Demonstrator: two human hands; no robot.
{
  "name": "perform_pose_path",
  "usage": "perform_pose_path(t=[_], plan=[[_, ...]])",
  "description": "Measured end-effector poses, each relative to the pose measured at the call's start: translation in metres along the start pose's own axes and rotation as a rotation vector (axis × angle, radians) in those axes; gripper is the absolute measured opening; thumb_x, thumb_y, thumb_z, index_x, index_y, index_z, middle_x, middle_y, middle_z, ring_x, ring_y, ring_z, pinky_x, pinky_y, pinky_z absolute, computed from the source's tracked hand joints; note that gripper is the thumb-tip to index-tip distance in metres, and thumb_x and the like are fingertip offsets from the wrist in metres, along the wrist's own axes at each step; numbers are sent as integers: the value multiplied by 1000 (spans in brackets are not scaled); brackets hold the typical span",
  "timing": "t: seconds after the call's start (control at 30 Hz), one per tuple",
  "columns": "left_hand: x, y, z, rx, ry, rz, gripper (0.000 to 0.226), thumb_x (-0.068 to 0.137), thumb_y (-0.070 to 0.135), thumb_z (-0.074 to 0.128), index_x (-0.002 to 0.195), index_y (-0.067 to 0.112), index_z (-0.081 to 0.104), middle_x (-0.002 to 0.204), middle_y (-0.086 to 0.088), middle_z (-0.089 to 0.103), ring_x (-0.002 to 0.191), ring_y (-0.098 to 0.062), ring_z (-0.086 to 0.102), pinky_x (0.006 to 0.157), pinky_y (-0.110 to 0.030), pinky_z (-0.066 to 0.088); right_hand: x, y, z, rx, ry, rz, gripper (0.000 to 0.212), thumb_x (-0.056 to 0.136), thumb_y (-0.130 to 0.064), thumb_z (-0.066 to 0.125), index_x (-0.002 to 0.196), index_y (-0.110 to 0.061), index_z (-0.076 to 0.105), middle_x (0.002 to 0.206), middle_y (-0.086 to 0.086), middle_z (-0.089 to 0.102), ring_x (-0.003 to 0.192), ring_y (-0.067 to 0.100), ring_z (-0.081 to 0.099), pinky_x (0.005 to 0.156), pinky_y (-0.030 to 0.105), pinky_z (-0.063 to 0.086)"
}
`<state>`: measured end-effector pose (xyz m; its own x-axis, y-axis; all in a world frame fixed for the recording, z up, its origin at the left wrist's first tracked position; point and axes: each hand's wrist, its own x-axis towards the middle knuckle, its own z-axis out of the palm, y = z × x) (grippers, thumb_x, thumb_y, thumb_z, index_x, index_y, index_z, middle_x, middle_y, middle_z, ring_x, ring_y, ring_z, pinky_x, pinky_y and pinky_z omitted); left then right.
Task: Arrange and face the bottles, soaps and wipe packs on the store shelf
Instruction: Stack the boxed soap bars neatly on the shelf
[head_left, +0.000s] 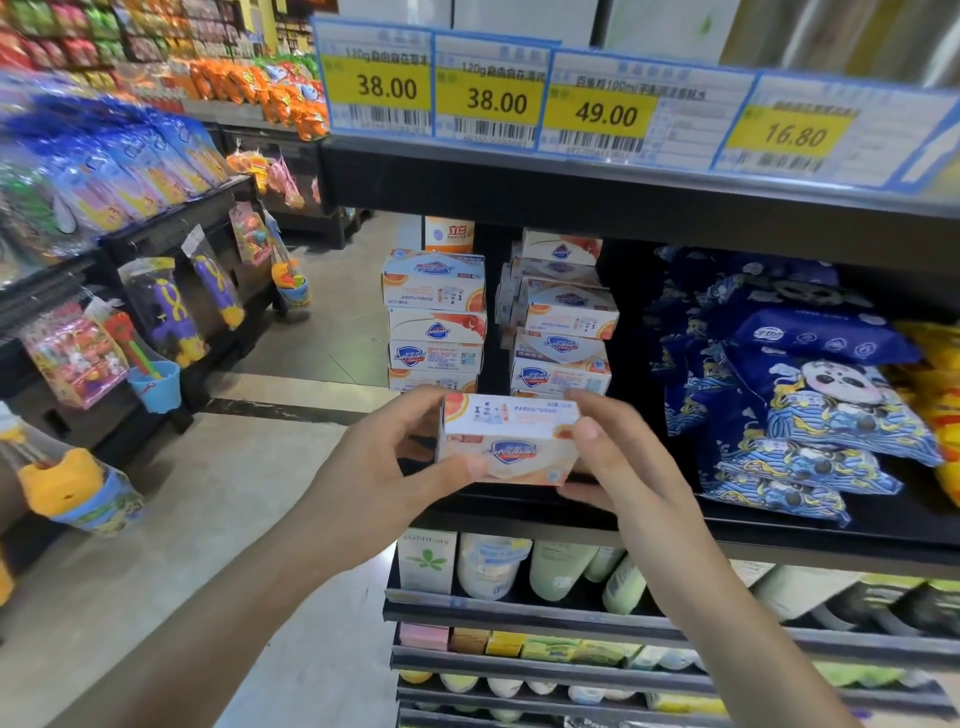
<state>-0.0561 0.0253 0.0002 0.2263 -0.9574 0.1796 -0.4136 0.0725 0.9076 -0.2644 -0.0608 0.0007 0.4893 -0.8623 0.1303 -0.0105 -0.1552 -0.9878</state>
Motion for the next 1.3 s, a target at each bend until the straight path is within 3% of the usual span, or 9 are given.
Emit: perform_pose_path(t=[0.1,0.23,0.4,0.6,0.87,0.97,1.07,1.17,1.3], plan=[[1,1,-1,-52,2,-40,56,79,46,72,133,33,60,123,19,72,117,-8,68,99,-41,58,-2,2,0,-68,16,-177,53,89,-42,71,138,-34,52,133,-26,59,125,4,60,95,28,54],[2,0,-3,-184,31,-119,56,79,42,74,133,30,62,121,13,75,115,-12,70,102,-44,56,-2,7,-2,-260,-33,-359,40,88,-27,77,123,-31,59,153,-18,43,150,12,34,112,42,43],[4,3,-4,-267,46,-202,57,76,50,70,130,31,66,115,11,77,110,-12,73,100,-39,55,-3,4,1,-363,-102,-337,35,85,-17,82,112,-34,67,159,-20,35,152,5,28,117,50,37],[4,4,-3,-203,72,-295,30,94,44,64,123,35,69,103,16,79,95,-1,73,84,-25,51,0,6,2,-396,-133,-326,42,86,-8,80,115,-36,66,158,-23,36,151,8,31,111,48,45],[5,5,-3,-232,84,-345,32,94,49,61,116,29,73,98,12,80,85,-1,71,76,-21,49,7,5,4,-420,-101,-337,36,85,-13,82,108,-37,68,145,-22,50,141,8,44,106,36,50],[8,6,-4,-362,125,-423,47,85,57,60,116,23,71,96,3,81,87,-10,75,80,-29,53,10,3,3,-360,-124,-320,36,85,-12,82,107,-37,69,132,-19,59,136,13,51,105,41,50],[13,4,-7,-497,179,-441,40,104,47,43,123,21,66,101,-5,80,90,-19,75,92,-41,54,17,-4,0,-263,-111,-300,33,87,-13,80,108,-36,69,124,-16,66,128,14,60,106,42,51],[9,-11,-8,-89,202,-216,25,107,29,47,119,36,67,108,15,77,106,-4,68,106,-40,49,34,-12,-4,-216,-76,-299,29,88,-13,79,108,-31,69,122,-8,70,121,15,64,102,44,54],[6,-25,-2,620,3,-8,48,98,54,52,144,42,49,146,19,52,135,-4,41,116,-39,38,69,-29,-2,-204,-2,-313,26,90,-9,77,106,-28,67,119,-7,70,111,9,68,91,36,60]])
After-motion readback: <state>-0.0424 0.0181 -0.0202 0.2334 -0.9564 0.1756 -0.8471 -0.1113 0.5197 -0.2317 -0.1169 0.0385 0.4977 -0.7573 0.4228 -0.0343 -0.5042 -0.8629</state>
